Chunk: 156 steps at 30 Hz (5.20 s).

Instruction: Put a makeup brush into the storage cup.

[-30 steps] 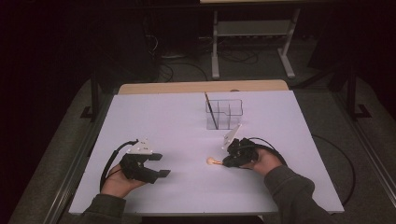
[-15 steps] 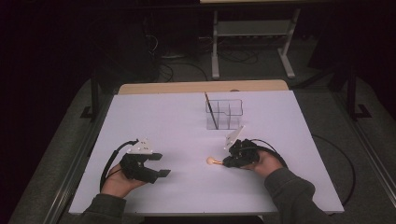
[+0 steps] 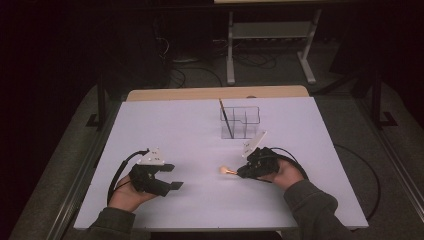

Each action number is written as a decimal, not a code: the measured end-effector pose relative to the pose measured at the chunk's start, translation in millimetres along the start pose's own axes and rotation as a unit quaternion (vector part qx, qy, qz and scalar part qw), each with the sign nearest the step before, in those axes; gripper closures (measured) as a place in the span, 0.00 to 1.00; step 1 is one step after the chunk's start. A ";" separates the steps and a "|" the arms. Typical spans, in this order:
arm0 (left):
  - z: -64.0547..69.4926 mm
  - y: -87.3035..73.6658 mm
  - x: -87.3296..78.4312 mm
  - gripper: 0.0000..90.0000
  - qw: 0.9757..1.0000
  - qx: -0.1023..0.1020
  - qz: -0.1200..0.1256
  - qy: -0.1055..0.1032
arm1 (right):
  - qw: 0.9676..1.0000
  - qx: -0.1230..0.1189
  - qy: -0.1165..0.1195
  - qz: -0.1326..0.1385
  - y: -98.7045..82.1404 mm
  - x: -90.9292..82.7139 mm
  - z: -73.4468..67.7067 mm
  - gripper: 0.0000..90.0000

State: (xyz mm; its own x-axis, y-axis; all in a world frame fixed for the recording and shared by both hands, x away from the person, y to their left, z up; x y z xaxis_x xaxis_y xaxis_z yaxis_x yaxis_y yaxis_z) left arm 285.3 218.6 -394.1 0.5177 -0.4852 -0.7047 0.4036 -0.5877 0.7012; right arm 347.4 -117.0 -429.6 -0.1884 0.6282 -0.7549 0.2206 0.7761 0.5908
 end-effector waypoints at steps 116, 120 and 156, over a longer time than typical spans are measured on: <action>37.9 89.7 19.6 0.95 0.988 0.054 0.000 -0.141 | 0.991 -0.131 0.029 0.029 59.5 -0.3 -56.8 0.79; 37.5 93.4 15.9 0.95 0.989 0.061 0.001 -0.138 | 0.991 -0.127 0.027 0.028 62.3 1.0 -55.7 0.80; 20.5 56.9 4.4 0.69 0.996 0.035 0.005 -0.082 | 0.996 -0.044 0.028 0.066 44.7 -27.1 -27.1 0.92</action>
State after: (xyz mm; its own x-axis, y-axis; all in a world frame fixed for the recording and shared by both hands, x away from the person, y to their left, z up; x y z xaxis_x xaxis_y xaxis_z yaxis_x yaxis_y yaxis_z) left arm 295.0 169.7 -359.5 0.3890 -0.5873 -0.7098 0.3430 -0.6227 0.7032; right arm 336.5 -97.8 -375.0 -0.2167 0.7251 -0.6536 0.1631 0.6870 0.7081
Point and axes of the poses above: each handheld gripper's, and its own axes: x roughly forward along the jaws, y roughly out of its top, z roughly to its right, the point moved 1 cm from there along x, roughly forward along the jaws, and after that the axes turned 15 degrees about y, right-handed, at the moved point
